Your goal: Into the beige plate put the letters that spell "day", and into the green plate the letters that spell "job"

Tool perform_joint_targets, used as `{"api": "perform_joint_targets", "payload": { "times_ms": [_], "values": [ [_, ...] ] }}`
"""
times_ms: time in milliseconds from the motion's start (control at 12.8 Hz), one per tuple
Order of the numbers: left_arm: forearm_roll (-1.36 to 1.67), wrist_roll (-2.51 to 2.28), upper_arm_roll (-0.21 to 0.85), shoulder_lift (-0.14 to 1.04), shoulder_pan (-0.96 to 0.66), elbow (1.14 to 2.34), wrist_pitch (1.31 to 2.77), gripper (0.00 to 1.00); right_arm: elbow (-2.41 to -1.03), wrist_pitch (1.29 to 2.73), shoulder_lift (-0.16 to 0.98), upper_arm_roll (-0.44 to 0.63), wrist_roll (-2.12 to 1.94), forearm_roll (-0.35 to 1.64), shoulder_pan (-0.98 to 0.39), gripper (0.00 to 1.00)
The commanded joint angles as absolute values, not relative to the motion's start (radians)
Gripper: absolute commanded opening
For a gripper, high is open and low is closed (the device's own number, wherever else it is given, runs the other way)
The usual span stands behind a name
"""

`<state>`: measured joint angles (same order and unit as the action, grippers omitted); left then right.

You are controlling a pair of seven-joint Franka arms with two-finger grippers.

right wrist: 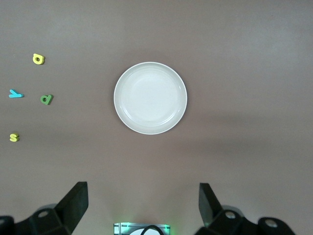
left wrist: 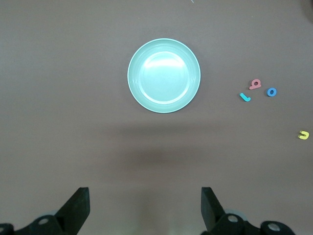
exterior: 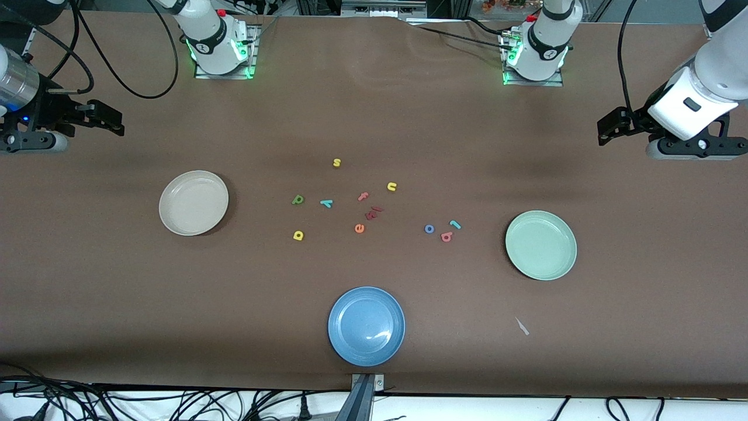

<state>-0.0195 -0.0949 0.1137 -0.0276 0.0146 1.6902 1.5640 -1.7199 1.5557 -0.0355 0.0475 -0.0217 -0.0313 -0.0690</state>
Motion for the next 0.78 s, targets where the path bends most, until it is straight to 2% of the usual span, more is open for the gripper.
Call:
{"api": "perform_joint_targets", "payload": {
  "times_ms": [0,704],
  "values": [
    [0.003,-0.100,0.120,-0.029,0.021,1.672,1.543,1.00,-1.695,1.546,-0.023,0.052,-0.029,-0.017,-0.066,1.00],
    [0.003,-0.100,0.120,-0.029,0.021,1.672,1.543,1.00,-1.695,1.543,-0.020,0.052,-0.037,-0.015,-0.063,1.00]
  ]
}}
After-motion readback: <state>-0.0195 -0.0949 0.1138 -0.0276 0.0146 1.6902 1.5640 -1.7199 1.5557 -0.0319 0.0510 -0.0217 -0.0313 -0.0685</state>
